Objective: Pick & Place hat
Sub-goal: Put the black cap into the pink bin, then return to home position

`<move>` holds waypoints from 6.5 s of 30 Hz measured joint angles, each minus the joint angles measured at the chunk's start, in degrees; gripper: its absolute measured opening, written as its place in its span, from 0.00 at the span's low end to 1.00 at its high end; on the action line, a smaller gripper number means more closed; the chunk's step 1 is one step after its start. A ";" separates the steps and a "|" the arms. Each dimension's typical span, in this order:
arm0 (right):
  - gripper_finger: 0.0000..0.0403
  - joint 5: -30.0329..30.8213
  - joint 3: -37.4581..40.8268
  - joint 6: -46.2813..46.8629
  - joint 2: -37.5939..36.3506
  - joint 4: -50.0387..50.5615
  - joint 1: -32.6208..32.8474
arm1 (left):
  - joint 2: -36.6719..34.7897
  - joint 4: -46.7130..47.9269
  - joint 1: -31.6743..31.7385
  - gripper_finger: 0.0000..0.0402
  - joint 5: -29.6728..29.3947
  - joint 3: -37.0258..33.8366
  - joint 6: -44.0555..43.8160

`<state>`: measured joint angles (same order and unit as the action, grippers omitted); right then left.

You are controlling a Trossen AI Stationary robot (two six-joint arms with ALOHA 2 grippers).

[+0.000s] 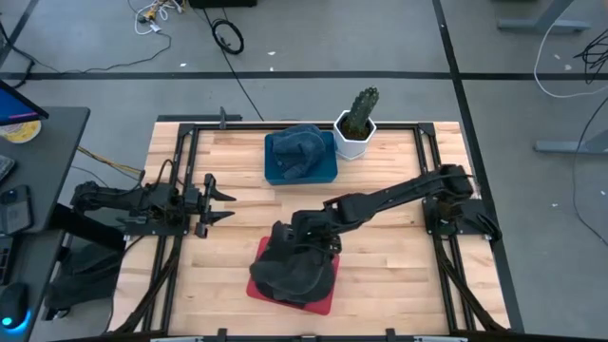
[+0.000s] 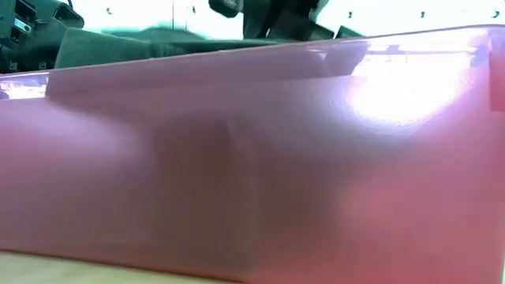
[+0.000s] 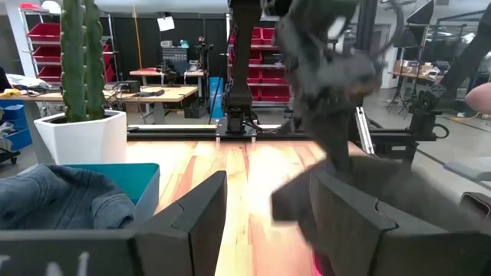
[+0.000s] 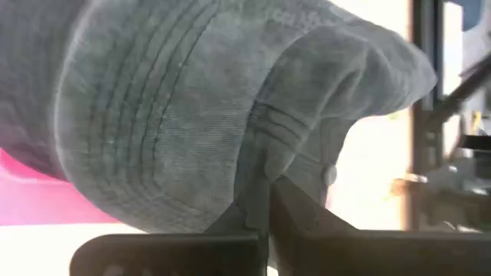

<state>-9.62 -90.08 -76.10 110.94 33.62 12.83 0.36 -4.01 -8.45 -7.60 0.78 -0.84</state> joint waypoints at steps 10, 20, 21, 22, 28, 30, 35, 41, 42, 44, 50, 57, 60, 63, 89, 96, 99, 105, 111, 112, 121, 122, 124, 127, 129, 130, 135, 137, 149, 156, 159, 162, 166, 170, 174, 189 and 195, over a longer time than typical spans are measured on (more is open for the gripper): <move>0.00 -1.10 -0.26 -1.12 7.89 -0.92 -0.86 | 0.00 0.01 0.02 0.48 0.00 0.00 0.00; 0.00 1.13 0.26 -1.34 4.14 -3.41 -0.77 | 0.00 0.02 0.02 0.48 0.00 0.00 0.00; 0.00 1.51 0.26 -1.65 3.07 -3.64 -0.75 | 0.00 0.02 0.00 0.48 0.00 0.00 0.00; 0.00 1.93 0.26 -2.28 2.03 -3.87 -0.70 | 0.00 0.00 0.01 0.48 -0.01 0.00 0.00; 0.00 2.68 0.25 -3.13 -3.33 -3.87 -0.24 | 0.00 0.02 0.02 0.48 0.00 0.00 0.00; 0.00 1.40 0.20 -2.76 -3.79 -3.89 0.08 | 0.00 0.00 0.02 0.48 0.00 0.00 0.00; 0.00 -1.95 0.20 -2.54 -2.24 -2.70 1.39 | 0.00 0.04 0.02 0.48 -0.01 0.00 0.00; 0.00 -1.28 0.17 -3.48 2.00 -3.26 2.28 | -0.01 0.05 0.02 0.48 0.00 0.00 0.00; 0.00 -1.17 0.17 -3.46 2.93 -3.27 1.97 | 0.00 0.07 0.01 0.48 0.00 0.00 -0.01; 0.00 -1.48 0.14 -3.00 4.95 -3.77 1.38 | -0.02 0.01 0.01 0.48 -0.02 0.00 0.00; 0.00 -3.57 -0.32 -2.62 10.84 -5.58 0.74 | -0.02 0.02 0.00 0.48 0.00 0.00 0.00; 0.00 -5.31 -0.14 0.52 12.26 -6.43 0.68 | -0.02 0.02 0.00 0.48 0.00 0.00 0.00; 0.03 -5.21 -0.01 4.11 11.75 -6.80 0.63 | -0.01 0.02 0.02 0.48 0.00 0.00 0.00; 0.10 -4.88 -0.02 4.96 10.98 -6.57 0.54 | -0.01 0.02 0.01 0.48 0.00 0.00 0.00; 0.44 7.83 0.29 45.67 -7.30 -6.19 -0.07 | -0.02 0.02 0.02 0.48 0.00 0.00 0.00; 0.44 11.22 0.17 58.12 -9.50 -10.99 -0.86 | 0.00 0.02 0.00 0.48 0.00 0.00 0.00; 0.44 9.48 0.17 62.07 -11.73 -8.67 -2.71 | -0.02 0.04 0.02 0.48 0.00 0.00 0.00; 0.44 3.02 9.16 64.82 -20.86 -14.94 -4.56 | 0.00 0.04 0.00 0.48 0.00 0.00 -0.02; 0.44 7.99 28.76 69.58 -36.51 -31.66 -5.83 | 0.00 0.17 0.02 0.48 0.03 0.00 -0.01; 0.44 8.55 31.89 71.10 -39.37 -34.18 -6.10 | 0.00 0.07 0.02 0.48 0.01 0.00 -0.01; 0.44 8.56 55.34 74.38 -63.93 -52.15 -7.01 | 0.00 0.07 0.01 0.48 0.01 0.00 0.00; 0.44 8.58 57.70 74.39 -66.28 -53.99 -7.02 | 0.00 0.09 0.02 0.48 0.00 0.00 0.00; 0.44 8.66 61.76 74.79 -70.60 -57.71 -7.02 | 0.00 0.08 0.00 0.48 0.02 0.00 -0.02; 0.44 8.67 66.84 75.68 -76.13 -61.75 -7.02 | 0.00 0.05 0.02 0.48 0.01 0.00 0.00; 0.44 8.67 69.97 75.66 -79.67 -63.30 -6.86 | 0.00 0.06 0.02 0.48 -0.02 0.00 0.00; 0.44 8.69 71.36 75.44 -81.50 -64.31 -6.79 | 0.00 0.05 0.02 0.48 0.00 0.00 0.00; 0.44 8.73 77.42 74.59 -89.75 -69.43 -6.74 | 0.00 0.11 0.01 0.48 0.00 0.00 0.00; 0.44 8.71 79.83 74.74 -92.64 -71.23 -6.74 | 0.00 0.07 0.02 0.48 0.00 0.00 0.00; 0.44 7.82 87.75 77.88 -104.62 -73.00 -6.72 | 0.00 0.09 0.00 0.48 0.00 0.00 0.00; 0.44 7.17 89.20 78.81 -106.59 -71.97 -6.72 | 0.00 0.09 0.00 0.48 0.00 0.00 -0.02; 0.44 7.00 89.20 78.70 -106.61 -68.80 -6.72 | 0.00 0.09 0.01 0.48 0.00 0.00 -0.01; 0.44 6.99 89.18 78.68 -106.60 -64.78 -6.72 | 0.00 0.09 0.00 0.48 0.00 0.00 0.00; 0.44 7.00 89.18 78.25 -106.60 -58.62 -6.72 | 0.00 0.08 0.02 0.48 0.00 0.00 -0.02; 0.44 7.05 89.15 75.19 -106.60 -52.41 -6.72 | 0.00 0.09 0.02 0.48 0.00 0.00 -0.02; 0.44 7.08 89.13 71.10 -106.55 -46.02 -6.72 | 0.00 0.09 0.00 0.48 0.00 0.00 -0.02; 0.44 7.64 89.11 73.56 -106.00 -34.42 -6.74 | 0.00 0.08 0.01 0.48 0.00 0.00 -0.02; 0.44 7.64 89.11 73.96 -105.84 -34.48 -6.72 | 0.00 0.07 0.00 0.48 0.00 0.00 0.00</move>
<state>-1.98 -0.97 -2.13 5.10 -0.86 6.10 0.36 -3.95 -8.45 -7.60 0.78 -0.84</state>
